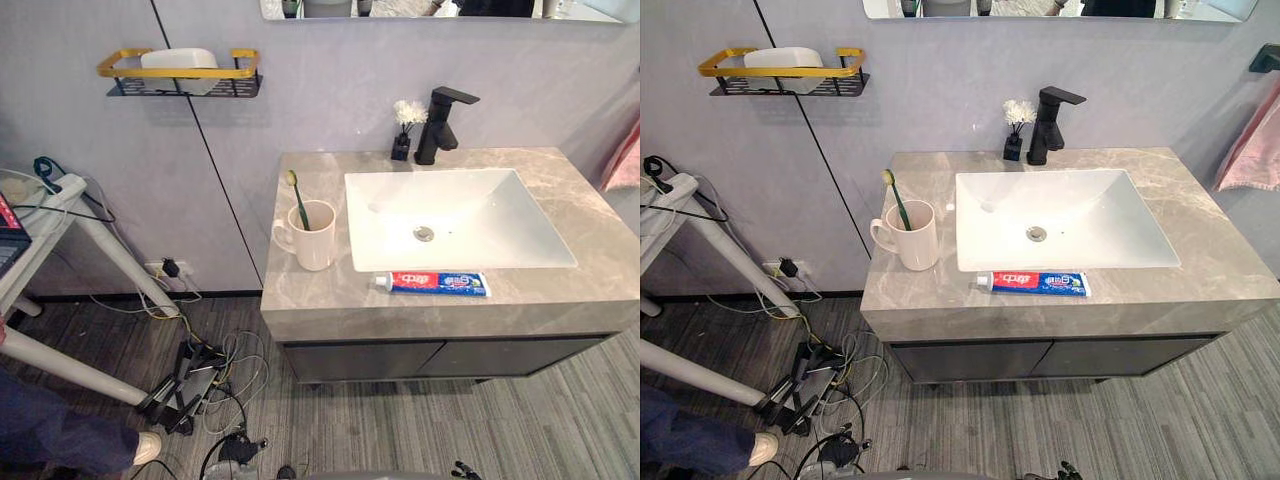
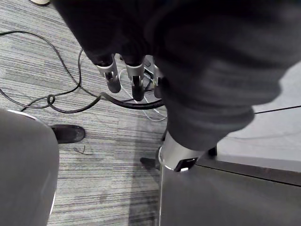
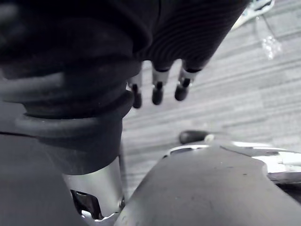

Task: Organize washtable

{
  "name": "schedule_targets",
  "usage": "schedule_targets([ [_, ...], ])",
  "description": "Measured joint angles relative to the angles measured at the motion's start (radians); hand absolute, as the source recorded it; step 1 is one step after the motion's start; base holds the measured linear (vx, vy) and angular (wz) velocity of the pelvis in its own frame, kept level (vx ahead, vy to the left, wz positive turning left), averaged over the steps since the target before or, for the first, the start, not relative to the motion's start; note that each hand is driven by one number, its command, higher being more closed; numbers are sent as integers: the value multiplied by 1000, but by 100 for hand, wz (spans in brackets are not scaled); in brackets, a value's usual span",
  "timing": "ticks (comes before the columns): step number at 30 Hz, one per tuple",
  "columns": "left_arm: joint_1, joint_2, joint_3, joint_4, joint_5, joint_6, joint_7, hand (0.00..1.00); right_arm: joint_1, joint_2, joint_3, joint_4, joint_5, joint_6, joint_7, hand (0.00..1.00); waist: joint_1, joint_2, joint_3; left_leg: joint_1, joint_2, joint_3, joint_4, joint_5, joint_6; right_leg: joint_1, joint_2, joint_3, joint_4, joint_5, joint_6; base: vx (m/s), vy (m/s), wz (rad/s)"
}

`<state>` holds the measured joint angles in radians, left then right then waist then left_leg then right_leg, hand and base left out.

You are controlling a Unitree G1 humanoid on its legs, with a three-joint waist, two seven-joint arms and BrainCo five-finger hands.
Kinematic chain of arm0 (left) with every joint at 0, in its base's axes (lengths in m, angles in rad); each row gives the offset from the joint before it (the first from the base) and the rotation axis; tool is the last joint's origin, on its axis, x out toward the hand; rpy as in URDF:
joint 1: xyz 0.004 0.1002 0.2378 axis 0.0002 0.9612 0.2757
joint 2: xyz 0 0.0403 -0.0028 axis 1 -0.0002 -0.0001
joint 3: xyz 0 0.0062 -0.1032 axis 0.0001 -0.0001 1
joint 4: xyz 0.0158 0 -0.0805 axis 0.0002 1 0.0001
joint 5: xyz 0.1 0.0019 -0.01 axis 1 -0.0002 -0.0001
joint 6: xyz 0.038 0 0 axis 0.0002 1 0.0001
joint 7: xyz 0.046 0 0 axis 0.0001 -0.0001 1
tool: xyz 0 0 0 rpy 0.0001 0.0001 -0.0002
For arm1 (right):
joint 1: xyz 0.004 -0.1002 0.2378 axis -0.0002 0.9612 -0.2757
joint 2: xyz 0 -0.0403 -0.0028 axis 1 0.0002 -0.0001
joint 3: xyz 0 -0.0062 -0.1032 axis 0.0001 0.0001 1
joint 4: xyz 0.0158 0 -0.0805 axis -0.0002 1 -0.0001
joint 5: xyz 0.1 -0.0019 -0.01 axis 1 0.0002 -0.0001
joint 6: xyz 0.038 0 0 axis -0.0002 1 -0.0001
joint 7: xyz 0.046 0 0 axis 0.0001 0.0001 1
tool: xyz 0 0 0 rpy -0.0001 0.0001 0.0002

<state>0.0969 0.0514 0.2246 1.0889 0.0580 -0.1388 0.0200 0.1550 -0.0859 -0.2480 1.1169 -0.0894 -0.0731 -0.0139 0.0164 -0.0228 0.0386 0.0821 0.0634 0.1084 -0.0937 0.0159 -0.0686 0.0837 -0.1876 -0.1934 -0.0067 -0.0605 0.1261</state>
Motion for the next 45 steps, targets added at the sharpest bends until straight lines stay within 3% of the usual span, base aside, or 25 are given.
schedule_targets([
  [7, 60, 14, 255, 8, -52, 39, 11, 0, 2, -2, -31, 16, -1, 1, 19, 0, 4, 11, -11, -16, -12, -72, 0, 0, 1, 20, -9, -56, -1, -16, 7, 10, -22, 24],
  [8, 84, 39, 352, -43, -80, 48, 37, 0, 7, -7, -35, 24, -11, 2, 19, 0, 28, 18, -19, -31, -14, -97, 5, 1, 1, 20, -10, -83, 4, -24, 5, 35, -48, 55],
  [11, 81, 75, 462, -221, -96, 54, 88, 0, 10, -12, -36, 23, -40, 1, 19, 0, 58, 25, -19, -77, -17, -158, 38, 1, 1, 27, -8, -136, 7, -32, -4, 13, -49, 65],
  [13, 118, 73, 532, -561, -96, 56, 146, 0, 30, -13, -33, 2, -41, 1, 20, 0, 96, 33, -30, -87, -19, -191, 48, 1, 1, 39, -7, -165, 14, -43, -10, 6, -47, 44],
  [14, 120, 73, 547, -648, -95, 54, 170, 0, 35, -13, -31, -7, -41, -2, 19, 0, 111, 32, -34, -87, -20, -197, 52, 1, 1, 41, -8, -166, 22, -48, -4, 4, -31, 37],
  [16, 119, 66, 598, -962, -83, 52, 245, 0, 41, -12, -27, -29, -41, -6, 19, 0, 120, 35, -34, -89, -34, -237, 71, 0, 0, 61, -23, -202, 55, -74, 10, -10, -30, 49],
  [20, 108, 8, 580, -1373, 37, 34, 369, 0, 55, -13, -6, -84, -41, -6, 18, 0, 132, 59, -46, -118, -53, -294, 101, 0, 0, 75, -35, -265, 76, -81, 7, -36, -10, 46],
  [22, 76, 0, 506, -1543, 85, 19, 421, 0, 63, -17, 22, -93, -40, -6, 17, 0, 138, 57, -47, -120, -64, -327, 114, 1, 0, 101, -37, -302, 77, -83, 7, -34, -18, 53],
  [26, 22, 9, 306, -1734, 183, -18, 437, 0, 57, -6, 62, -138, -39, -10, 17, 0, 136, 54, -50, -124, -67, -350, 111, 13, -2, 105, -38, -325, 90, -86, 7, -49, -12, 23],
  [35, -170, 95, -300, -1786, 189, -71, 262, 0, 29, 35, 131, -153, -39, -11, 19, 0, 105, 43, -60, -119, -54, -314, 102, 24, -2, 76, -38, -284, 108, -86, 10, -25, -3, -11],
  [39, -240, 105, -462, -1717, 143, -86, 172, 0, 29, 37, 131, -147, -38, -11, 19, 0, 95, 33, -67, -100, -38, -267, 90, 26, -5, 64, -33, -238, 106, -83, 13, 14, -11, -33],
  [42, -309, 154, -622, -1662, 107, -91, 94, 0, 21, 37, 124, -120, -38, -14, 20, 0, 91, 31, -71, -83, -25, -237, 69, 27, -6, 50, -25, -201, 103, -79, 9, 14, -13, -33],
  [45, -395, 190, -742, -1564, 86, -92, 20, 0, 2, 33, 117, -82, -38, -13, 20, 0, 59, 30, -94, -70, -22, -215, 56, 27, -6, 50, -23, -178, 83, -70, 12, 17, -2, -25],
])
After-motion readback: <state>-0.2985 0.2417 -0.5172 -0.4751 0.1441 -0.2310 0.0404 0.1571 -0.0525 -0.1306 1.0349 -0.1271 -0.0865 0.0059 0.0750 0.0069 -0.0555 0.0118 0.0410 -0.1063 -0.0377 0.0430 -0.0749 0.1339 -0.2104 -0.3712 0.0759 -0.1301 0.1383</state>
